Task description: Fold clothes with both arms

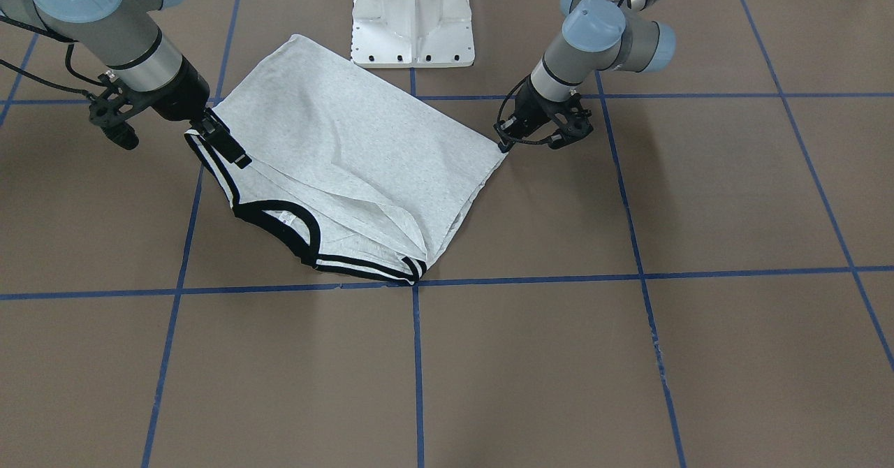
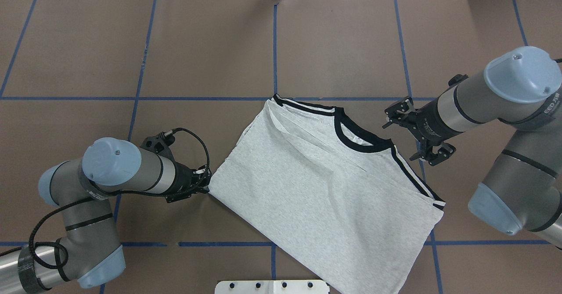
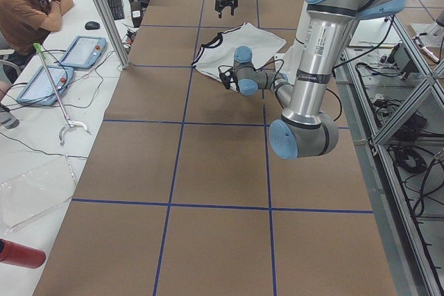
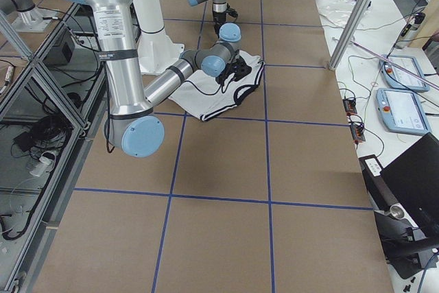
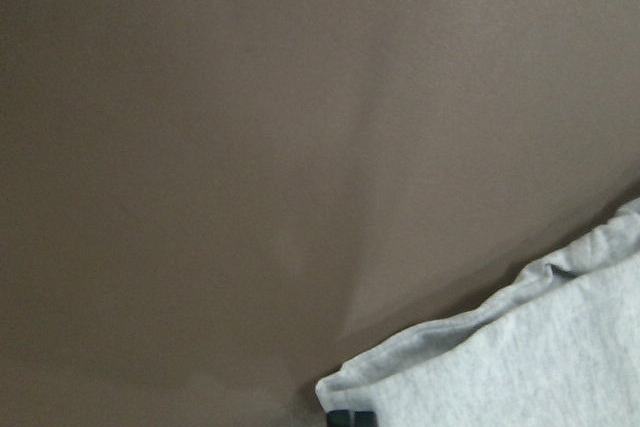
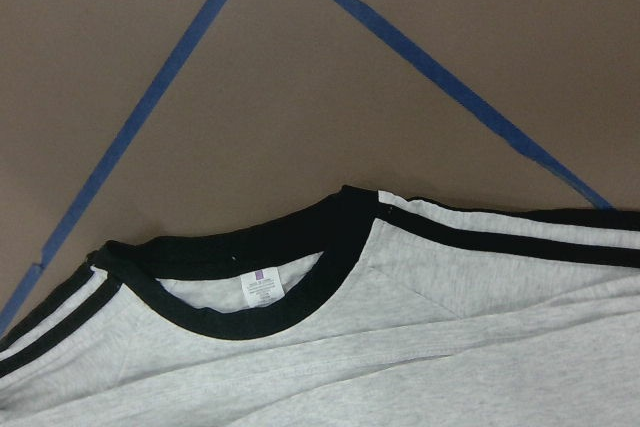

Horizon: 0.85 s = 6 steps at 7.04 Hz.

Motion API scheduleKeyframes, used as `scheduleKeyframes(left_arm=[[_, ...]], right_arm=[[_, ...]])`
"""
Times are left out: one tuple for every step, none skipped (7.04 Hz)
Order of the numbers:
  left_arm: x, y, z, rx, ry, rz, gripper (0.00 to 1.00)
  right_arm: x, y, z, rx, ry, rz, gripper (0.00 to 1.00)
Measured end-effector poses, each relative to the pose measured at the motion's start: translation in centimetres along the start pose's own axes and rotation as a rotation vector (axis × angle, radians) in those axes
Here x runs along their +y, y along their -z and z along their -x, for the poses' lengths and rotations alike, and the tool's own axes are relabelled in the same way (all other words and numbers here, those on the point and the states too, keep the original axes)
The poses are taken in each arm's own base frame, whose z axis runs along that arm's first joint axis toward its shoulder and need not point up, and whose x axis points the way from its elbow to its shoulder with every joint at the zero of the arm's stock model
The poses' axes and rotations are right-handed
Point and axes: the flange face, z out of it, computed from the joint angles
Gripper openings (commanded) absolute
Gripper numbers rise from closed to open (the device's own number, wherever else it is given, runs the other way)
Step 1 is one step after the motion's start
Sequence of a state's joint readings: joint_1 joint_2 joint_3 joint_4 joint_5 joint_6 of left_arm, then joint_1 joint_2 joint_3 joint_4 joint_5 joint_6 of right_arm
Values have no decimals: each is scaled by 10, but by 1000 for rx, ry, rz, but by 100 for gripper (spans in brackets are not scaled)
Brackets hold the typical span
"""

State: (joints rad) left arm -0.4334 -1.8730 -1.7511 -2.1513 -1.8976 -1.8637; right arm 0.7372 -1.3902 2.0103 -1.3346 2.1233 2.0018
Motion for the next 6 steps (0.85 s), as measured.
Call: scheduleKeyframes(left_arm=[[-5,3,-1,4,-9,-7,0],[-10,8,-3,10,-16,-14,32],[-14,11,-4,14,-22,-17,60],[-14,11,-5,15,-25,-18,62],[-12,11,-7,18,-26,-15,61],[-9,11,-11,24,-24,-11,60]], right_arm=[[1,1,0,-3,1,1,100],[1,2,1,-4,2,1,100],[1,2,1,-4,2,1,100],[1,2,0,-4,2,1,100],[1,2,0,-3,1,0,100],[0,2,0,-3,0,0,100]])
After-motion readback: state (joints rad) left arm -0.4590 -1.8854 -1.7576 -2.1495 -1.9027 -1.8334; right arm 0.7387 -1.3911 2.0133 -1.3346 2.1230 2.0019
